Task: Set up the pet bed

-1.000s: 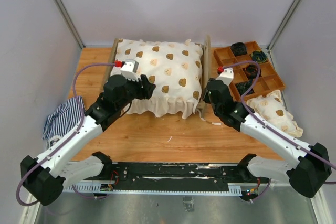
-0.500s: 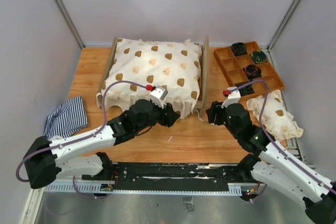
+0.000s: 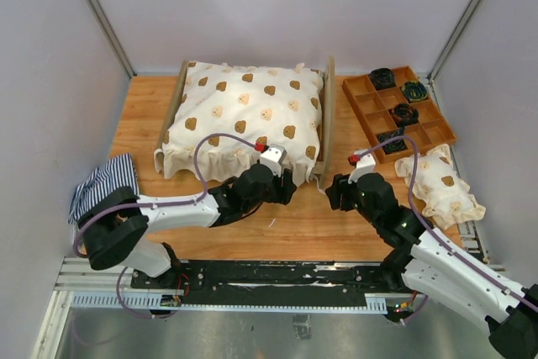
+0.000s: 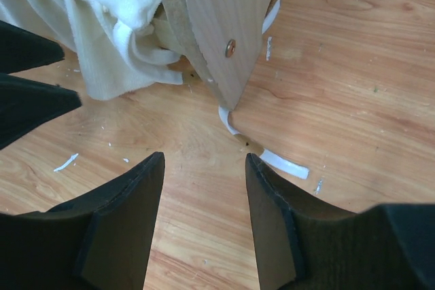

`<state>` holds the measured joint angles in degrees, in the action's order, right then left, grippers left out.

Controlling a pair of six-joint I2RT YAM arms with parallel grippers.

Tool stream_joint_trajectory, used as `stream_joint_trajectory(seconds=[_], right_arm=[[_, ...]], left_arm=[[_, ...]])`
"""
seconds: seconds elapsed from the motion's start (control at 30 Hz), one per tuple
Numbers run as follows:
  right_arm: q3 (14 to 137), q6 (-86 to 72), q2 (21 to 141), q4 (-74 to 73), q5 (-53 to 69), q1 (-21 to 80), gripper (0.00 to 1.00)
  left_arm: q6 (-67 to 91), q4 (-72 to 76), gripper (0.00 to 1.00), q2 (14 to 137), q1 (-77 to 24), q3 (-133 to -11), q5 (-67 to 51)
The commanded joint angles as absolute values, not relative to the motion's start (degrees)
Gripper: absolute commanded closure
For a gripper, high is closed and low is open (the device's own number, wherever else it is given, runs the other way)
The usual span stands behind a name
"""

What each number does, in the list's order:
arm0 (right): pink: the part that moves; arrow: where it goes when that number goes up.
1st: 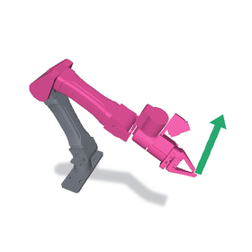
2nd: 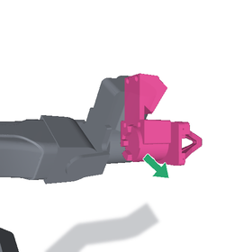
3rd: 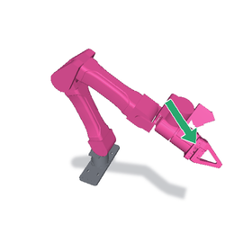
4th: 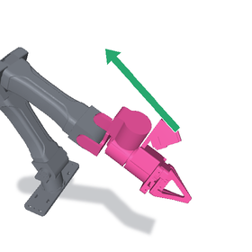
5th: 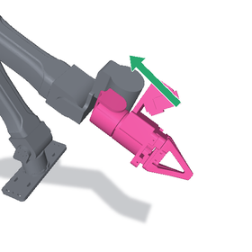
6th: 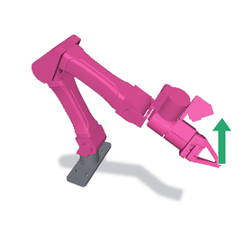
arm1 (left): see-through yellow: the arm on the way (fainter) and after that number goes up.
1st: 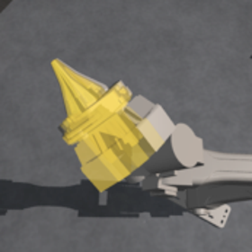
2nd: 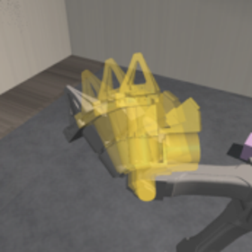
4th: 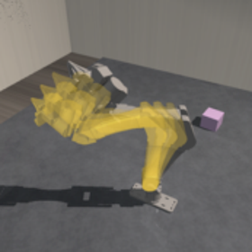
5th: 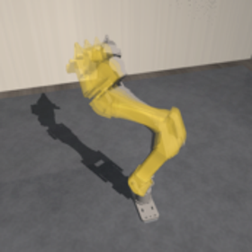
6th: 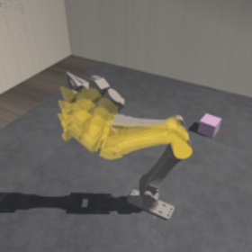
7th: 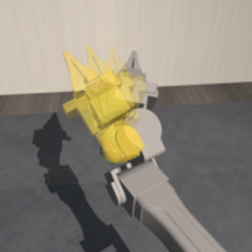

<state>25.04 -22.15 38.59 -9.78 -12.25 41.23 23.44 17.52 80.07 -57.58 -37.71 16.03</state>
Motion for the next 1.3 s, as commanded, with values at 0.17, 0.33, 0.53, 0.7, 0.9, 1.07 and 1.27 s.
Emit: stream_joint_trajectory(seconds=[0.17, 0.33, 0.53, 0.7, 0.9, 1.07, 1.27], right_arm=[[20.0, -19.7, 38.3, -1.8, -8.8, 41.7, 0.48], [19.0, -18.8, 37.8, -1.0, -8.8, 41.7, 0.48], [15.8, -13.7, 37.7, 8.5, -2.9, 41.7, 0.48], [14.5, -9.2, 40.8, 18.0, 0.7, 41.8, 0.50], [14.0, -7.5, 44.5, 24.4, 0.5, 42.1, 0.53], [13.6, -4.9, 47.7, 28.2, -1.0, 44.9, 0.54], [14.7, -0.5, 52.8, 31.9, -7.7, 48.4, 0.55]], left_arm=[[22.5, 23.2, 0.82, 85.5, -58.4, -42.3, 23.9], [22.7, 23.2, 1.00, 82.2, -58.4, -41.5, 24.8], [22.3, 23.0, 1.00, 75.6, -58.4, -41.3, 25.2], [21.5, 23.2, 1.00, 72.6, -58.4, -42.2, 27.5], [20.5, 23.2, 1.00, 72.9, -58.4, -43.6, 29.2], [20.9, 24.5, 1.00, 71.4, -58.4, -43.8, 30.1], [20.6, 24.9, 1.00, 71.1, -58.3, -45.9, 30.7]])
